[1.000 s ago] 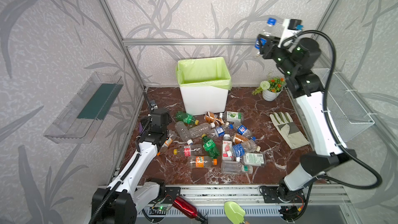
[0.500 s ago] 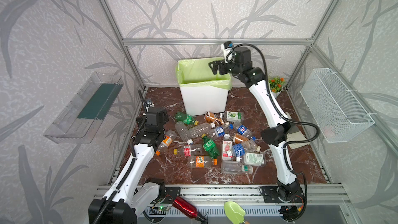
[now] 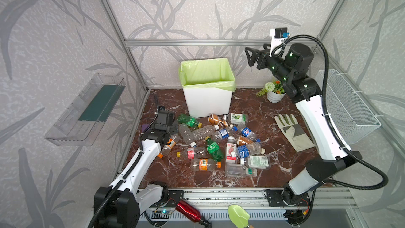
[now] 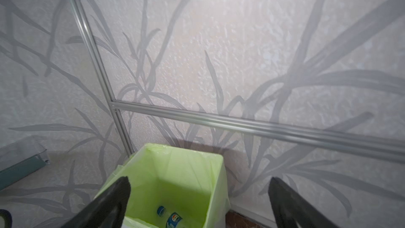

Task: Throw the plastic bottles in the bin
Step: 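Open the right gripper to drop the bottle while the left gripper grasps a clear bottle, then lift the clear bottle and carry it over the bin with the left gripper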

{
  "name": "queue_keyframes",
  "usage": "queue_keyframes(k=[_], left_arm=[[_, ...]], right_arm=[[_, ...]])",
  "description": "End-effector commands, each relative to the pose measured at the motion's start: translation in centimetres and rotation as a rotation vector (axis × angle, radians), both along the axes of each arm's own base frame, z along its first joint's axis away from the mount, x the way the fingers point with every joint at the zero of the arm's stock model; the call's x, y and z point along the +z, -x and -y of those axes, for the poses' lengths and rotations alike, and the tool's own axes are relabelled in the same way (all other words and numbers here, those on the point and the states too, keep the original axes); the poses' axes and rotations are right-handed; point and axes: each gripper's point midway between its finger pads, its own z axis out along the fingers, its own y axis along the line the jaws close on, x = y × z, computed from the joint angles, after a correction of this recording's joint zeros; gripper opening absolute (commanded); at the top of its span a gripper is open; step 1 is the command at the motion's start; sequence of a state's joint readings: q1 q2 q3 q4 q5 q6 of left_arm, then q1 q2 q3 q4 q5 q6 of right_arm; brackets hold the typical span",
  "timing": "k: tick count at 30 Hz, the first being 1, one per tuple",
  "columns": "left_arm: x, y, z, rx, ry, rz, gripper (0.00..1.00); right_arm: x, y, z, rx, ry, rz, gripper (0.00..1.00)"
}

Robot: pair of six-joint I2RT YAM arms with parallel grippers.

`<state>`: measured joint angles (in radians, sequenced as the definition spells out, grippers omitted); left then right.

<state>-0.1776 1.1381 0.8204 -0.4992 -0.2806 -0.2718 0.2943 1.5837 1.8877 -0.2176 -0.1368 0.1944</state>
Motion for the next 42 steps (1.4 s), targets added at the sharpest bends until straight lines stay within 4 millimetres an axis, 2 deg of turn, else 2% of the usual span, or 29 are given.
queue_keyframes(k=[1, 3, 4, 11, 16, 20, 25, 31, 38, 40, 42], left_arm=[[-3.6, 2.0, 1.7, -0.03, 0.058, -0.179, 0.86], [-4.8, 2.2, 1.7, -0.03, 0.045, -0.248, 0.85], [-5.2, 2.3, 1.7, -0.032, 0.035, -0.283, 0.85], [-6.6, 2.1, 1.6, -0.038, -0.012, -0.469, 0.87], [-7.5, 2.3, 1.1, -0.051, -0.064, -0.543, 0.87], [-8.6, 2.7, 1.4, -0.067, -0.056, -0.593, 0.85], [-9.6, 3.1, 1.3, -0.07, -0.067, -0.628, 0.85], [-10.8, 2.9, 1.0, -0.063, -0.084, -0.664, 0.77], [-12.1, 2.8, 0.9, -0.061, -0.084, -0.702, 0.77], [-12.1, 2.6, 0.8, -0.057, -0.086, -0.696, 0.73], [-11.6, 2.3, 0.7, -0.05, -0.09, -0.678, 0.64]], right_arm=[[-1.0, 0.8, 5.0, -0.092, -0.129, 0.006, 0.99], [-3.0, 1.4, 7.1, -0.141, -0.127, -0.036, 0.99], [-4.7, 1.6, 8.0, -0.163, -0.121, -0.073, 0.99], [-14.1, 3.8, 14.5, -0.31, -0.201, -0.261, 0.99], [-18.1, 5.4, 17.1, -0.369, -0.245, -0.336, 0.99], [-19.8, 5.9, 17.9, -0.387, -0.259, -0.381, 0.99], [-20.7, 6.0, 18.4, -0.404, -0.277, -0.397, 0.99], [-20.8, 5.9, 18.5, -0.4, -0.299, -0.4, 0.99], [-20.6, 6.2, 18.9, -0.402, -0.306, -0.398, 0.99], [-20.6, 6.3, 18.9, -0.405, -0.305, -0.4, 0.99], [-21.2, 6.3, 19.0, -0.408, -0.3, -0.412, 0.99]])
